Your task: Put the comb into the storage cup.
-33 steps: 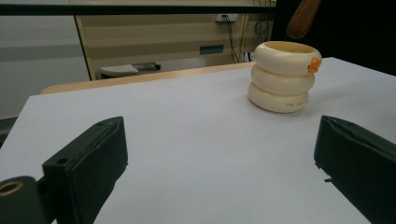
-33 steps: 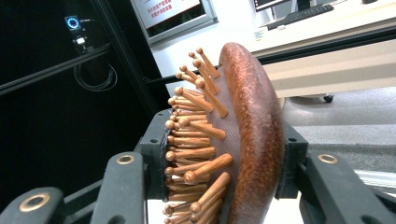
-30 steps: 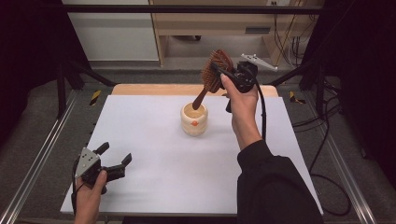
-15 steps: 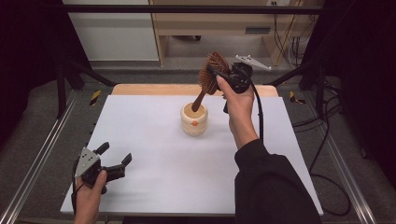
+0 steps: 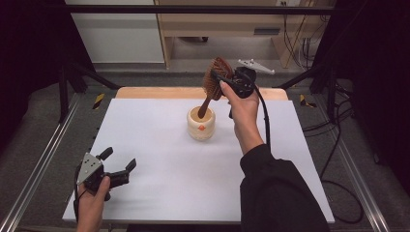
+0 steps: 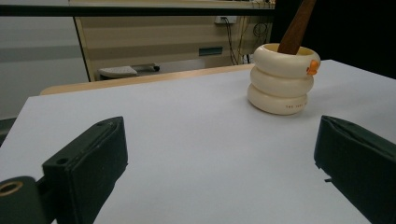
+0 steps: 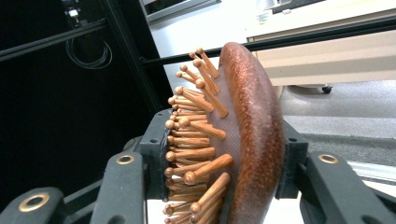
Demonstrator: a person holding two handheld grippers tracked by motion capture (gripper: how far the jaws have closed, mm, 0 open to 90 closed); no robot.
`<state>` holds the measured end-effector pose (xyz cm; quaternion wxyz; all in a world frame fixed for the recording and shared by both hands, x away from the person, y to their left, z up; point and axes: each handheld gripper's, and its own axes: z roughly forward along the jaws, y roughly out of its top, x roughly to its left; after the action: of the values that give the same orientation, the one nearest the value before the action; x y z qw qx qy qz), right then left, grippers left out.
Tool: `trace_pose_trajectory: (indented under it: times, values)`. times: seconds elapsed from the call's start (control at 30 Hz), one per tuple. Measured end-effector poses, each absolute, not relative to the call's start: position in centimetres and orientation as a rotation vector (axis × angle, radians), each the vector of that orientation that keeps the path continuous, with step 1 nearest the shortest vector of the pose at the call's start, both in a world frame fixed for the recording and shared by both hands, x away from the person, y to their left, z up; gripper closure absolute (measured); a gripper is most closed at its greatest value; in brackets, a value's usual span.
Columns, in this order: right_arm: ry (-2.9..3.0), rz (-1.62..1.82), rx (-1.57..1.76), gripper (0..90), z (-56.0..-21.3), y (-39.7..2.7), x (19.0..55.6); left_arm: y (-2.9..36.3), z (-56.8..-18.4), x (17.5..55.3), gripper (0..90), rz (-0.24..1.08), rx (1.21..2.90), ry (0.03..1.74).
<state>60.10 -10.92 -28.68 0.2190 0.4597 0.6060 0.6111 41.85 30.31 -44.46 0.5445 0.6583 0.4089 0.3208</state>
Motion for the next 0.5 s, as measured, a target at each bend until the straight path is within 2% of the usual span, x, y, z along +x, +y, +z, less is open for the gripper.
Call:
trace_pose_trajectory:
  times: [0.5]
  values:
    - [1.713, 1.664, 1.276, 51.0, -29.9, -10.4, 60.4, 30.3, -44.5, 41.9, 2.9, 0.760, 1.560, 0.970]
